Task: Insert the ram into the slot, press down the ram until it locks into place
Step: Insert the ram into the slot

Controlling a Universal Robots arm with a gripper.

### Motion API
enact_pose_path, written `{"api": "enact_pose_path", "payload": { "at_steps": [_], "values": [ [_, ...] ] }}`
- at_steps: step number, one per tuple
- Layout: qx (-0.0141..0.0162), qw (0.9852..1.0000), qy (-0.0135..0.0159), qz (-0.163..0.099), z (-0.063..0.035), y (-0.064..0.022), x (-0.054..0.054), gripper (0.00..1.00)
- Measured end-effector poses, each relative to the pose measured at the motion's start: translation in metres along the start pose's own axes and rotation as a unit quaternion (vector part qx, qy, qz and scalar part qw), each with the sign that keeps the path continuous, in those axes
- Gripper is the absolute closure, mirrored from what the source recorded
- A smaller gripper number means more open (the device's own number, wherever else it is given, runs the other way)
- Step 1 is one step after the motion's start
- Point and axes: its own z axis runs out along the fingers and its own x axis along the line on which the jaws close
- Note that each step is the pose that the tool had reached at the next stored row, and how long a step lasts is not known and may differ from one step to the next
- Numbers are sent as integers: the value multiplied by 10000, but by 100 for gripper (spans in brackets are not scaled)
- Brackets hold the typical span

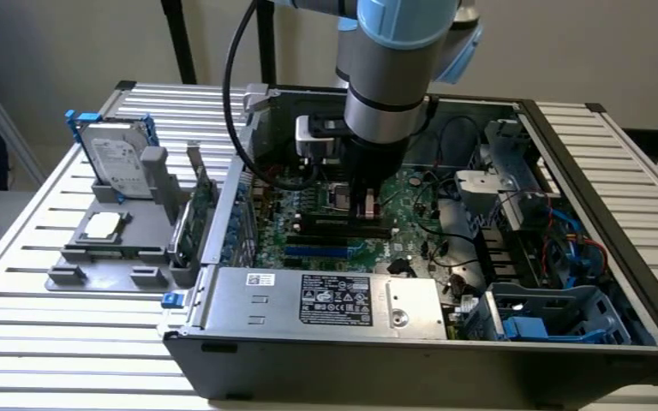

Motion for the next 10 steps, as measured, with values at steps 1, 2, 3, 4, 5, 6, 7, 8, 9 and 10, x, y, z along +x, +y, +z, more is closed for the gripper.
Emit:
{"api": "enact_pose_path", "payload": {
  "at_steps": [1,2,3,4,5,6,7,8,9,10],
  "values": [
    [-1,10000,3,0,0,0,0,87],
    [0,10000,6,0,-1,0,1,87],
    [-1,10000,10,0,0,0,-1,87],
    [0,10000,14,1,1,0,-6,87],
    [0,10000,21,2,2,0,-14,87],
    [-1,10000,29,1,3,-1,-26,87],
    [-1,10000,38,1,4,-1,-37,87],
    [-1,10000,48,2,5,-1,-43,87],
    [-1,10000,58,1,6,-2,-44,87],
    [-1,10000,69,1,8,-2,-44,87]
  ]
}}
